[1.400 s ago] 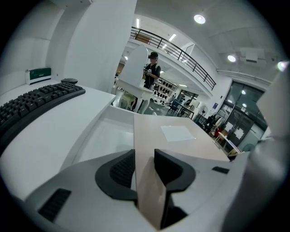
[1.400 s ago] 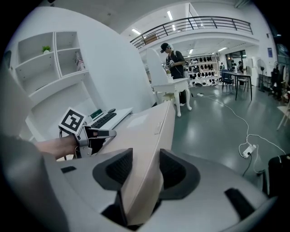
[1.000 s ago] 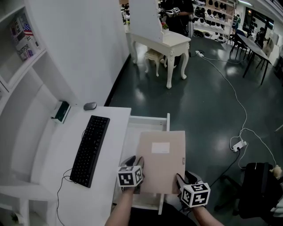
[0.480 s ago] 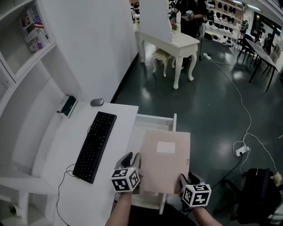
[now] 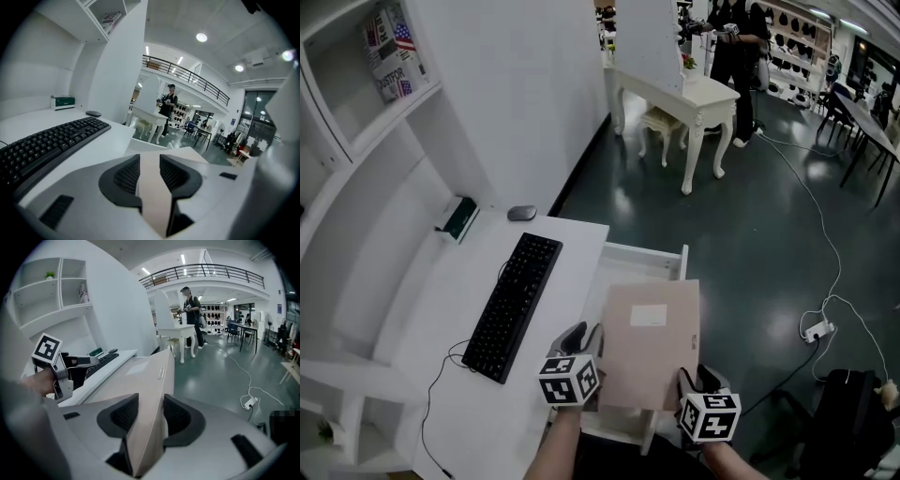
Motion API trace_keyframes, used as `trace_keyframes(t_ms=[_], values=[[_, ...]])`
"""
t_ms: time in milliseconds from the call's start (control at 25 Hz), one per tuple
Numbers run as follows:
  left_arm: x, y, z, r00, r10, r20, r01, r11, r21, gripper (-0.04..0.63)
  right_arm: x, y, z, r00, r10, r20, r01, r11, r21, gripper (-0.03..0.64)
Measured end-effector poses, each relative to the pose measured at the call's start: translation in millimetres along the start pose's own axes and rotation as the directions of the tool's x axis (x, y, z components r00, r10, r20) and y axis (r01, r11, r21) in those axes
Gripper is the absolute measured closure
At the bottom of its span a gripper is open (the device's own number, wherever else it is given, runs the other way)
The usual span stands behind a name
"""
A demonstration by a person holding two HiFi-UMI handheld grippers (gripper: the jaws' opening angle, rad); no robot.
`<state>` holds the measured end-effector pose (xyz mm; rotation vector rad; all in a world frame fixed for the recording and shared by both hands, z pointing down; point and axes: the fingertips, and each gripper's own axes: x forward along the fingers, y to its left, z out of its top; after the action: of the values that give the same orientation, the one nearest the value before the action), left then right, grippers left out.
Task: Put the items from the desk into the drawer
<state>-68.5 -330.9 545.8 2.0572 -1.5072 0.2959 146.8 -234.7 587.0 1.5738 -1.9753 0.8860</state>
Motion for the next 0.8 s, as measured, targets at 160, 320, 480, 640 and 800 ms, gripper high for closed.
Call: trace_keyframes(t_ms=[160, 320, 480, 640, 800], values=[[-4, 5, -1, 1.000, 0.005, 0.002, -0.005, 1.000, -0.011, 0.466, 8, 22, 1, 1.000, 0.018, 0.000, -0.018, 0.999, -0.048, 0.443], [-9, 8, -6, 1.000, 0.013, -0.002, -0.013, 1.000, -0.029, 0.469, 21, 45, -12, 0.997, 0.063, -0.052, -0.066, 0.996, -0.058, 0.442], [-13, 12, -11, 1.000, 0.018, -0.007, -0.018, 0.999, -0.044, 0.472, 32, 64, -21, 0.991, 0.099, -0.090, -0.108, 0.990, -0.096, 0.437], [-18, 16, -16, 1.000, 0.023, -0.010, -0.024, 0.998, -0.060, 0.474, 41, 75, -23, 0.986, 0.128, -0.110, -0.143, 0.980, -0.138, 0.425], [-23, 18, -19, 1.000, 0.027, -0.011, -0.028, 0.997, -0.071, 0.476, 52, 81, -30, 0.979, 0.130, -0.156, -0.159, 0.968, -0.196, 0.417]])
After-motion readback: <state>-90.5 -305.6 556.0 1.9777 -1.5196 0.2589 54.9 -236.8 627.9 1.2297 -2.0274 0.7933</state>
